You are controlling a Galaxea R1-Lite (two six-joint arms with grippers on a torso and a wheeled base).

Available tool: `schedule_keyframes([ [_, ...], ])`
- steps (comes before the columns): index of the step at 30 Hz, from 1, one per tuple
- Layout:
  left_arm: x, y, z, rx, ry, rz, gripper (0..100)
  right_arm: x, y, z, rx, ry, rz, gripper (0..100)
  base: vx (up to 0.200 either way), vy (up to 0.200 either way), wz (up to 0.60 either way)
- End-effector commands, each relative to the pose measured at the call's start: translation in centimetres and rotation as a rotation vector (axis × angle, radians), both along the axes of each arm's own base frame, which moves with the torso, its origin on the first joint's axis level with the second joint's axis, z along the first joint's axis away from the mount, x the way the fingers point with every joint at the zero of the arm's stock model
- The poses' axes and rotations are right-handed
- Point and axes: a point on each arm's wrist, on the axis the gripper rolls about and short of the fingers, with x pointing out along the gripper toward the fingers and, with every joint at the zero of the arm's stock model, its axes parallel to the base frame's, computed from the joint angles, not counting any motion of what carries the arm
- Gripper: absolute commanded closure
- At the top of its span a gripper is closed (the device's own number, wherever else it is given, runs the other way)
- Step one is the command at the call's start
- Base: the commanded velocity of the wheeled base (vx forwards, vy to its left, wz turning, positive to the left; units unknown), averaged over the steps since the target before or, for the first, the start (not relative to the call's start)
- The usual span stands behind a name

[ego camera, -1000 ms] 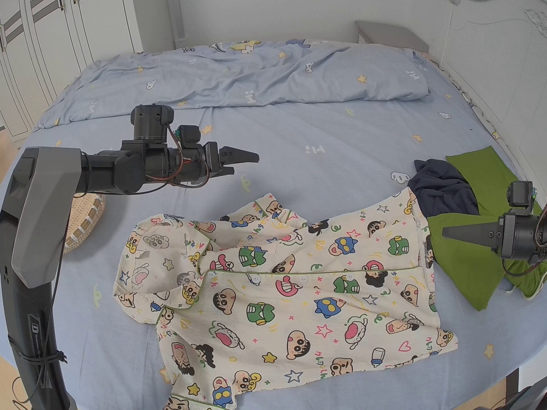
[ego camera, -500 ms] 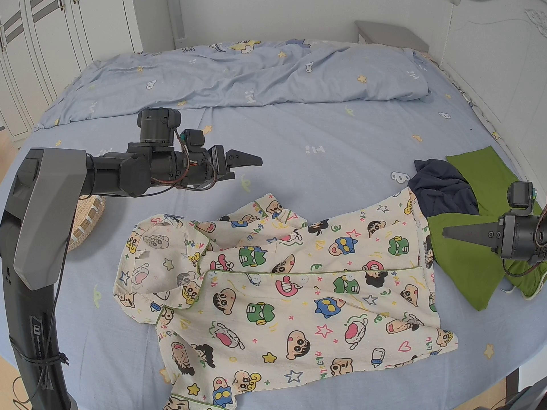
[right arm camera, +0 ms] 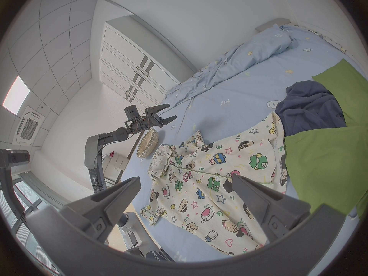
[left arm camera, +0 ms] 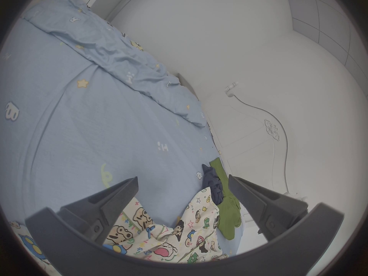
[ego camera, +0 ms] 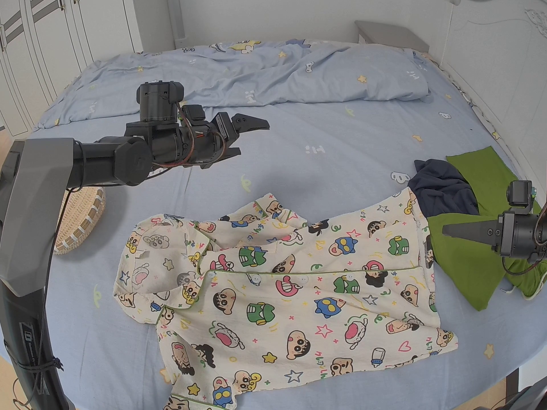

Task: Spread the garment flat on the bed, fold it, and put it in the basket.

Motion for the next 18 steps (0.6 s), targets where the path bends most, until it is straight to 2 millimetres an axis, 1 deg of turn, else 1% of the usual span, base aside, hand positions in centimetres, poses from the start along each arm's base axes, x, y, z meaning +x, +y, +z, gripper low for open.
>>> schedule_keyframes([
  [1,-0.19,0.01,0.53,-0.006,-0.017,-0.001,0,0.07,0.04,-0.06,0.0,0.003,0.003,0,0.0,0.0,0.0],
  [10,-0.36,-0.07,0.55,-0.005,-0.018,0.005,0,0.11,0.04,-0.1,0.0,0.005,0.001,0,0.0,0.0,0.0],
  [18,-0.12,-0.03,0.59,-0.006,-0.021,0.027,0,0.1,0.05,-0.09,0.0,0.005,0.003,0,0.0,0.0,0.0],
])
